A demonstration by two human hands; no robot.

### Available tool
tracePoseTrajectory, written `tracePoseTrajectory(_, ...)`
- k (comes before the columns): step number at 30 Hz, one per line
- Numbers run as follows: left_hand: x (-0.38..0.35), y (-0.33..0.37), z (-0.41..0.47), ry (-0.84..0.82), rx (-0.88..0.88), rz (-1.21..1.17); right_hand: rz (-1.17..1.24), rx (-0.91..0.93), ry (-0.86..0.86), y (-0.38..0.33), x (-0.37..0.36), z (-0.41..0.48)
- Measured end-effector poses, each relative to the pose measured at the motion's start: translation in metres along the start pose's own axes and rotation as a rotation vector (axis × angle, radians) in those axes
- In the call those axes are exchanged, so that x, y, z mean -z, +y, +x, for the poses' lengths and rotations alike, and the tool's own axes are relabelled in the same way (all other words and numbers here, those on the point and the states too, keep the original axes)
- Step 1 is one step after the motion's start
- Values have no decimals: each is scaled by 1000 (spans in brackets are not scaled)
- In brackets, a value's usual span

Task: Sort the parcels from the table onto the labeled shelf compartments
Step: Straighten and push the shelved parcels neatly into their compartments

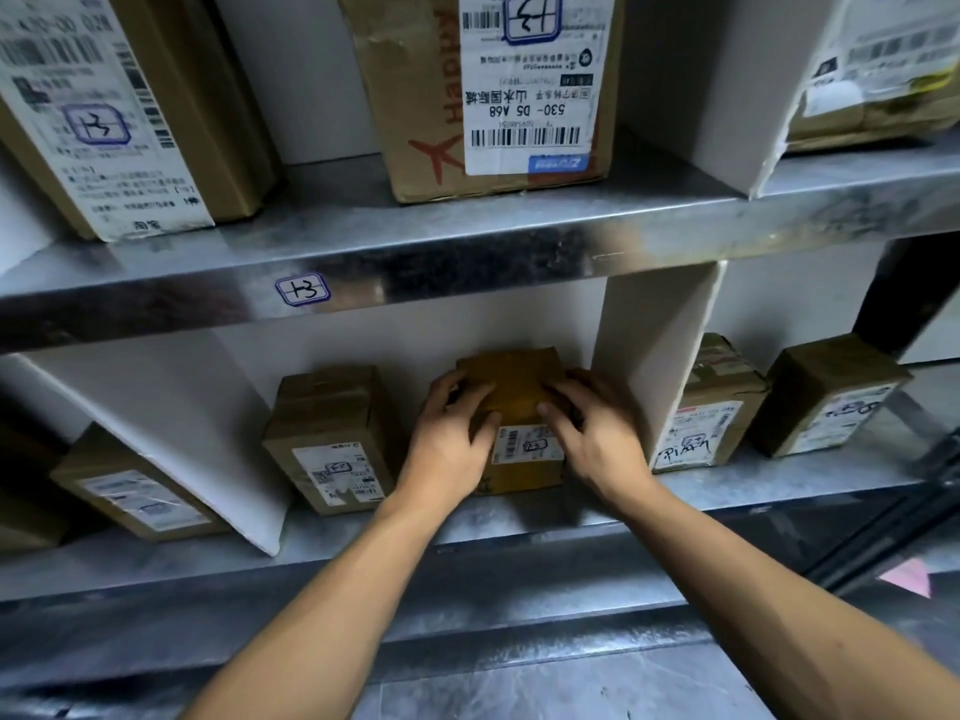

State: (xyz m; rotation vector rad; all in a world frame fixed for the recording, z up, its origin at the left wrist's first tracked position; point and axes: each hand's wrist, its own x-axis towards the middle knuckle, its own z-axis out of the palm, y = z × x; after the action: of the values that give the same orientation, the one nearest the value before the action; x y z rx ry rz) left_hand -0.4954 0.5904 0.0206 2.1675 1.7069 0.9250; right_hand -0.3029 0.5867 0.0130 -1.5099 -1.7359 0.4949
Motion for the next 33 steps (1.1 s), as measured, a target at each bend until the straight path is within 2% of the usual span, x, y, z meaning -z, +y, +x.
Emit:
tracePoseTrajectory(11,10,15,-5,-20,128,63,26,29,-92,0,5,-3)
tracePoseTrajectory(19,26,22,-44,42,119,88,-119,118,-79,-9,24,-33)
tracePoseTrajectory(26,34,47,-93,48,44,121,-317,248,-96,3,45,-86)
tracePoseTrajectory(33,12,79,-141,-16,7,107,-348,184,-109,22,72,-146)
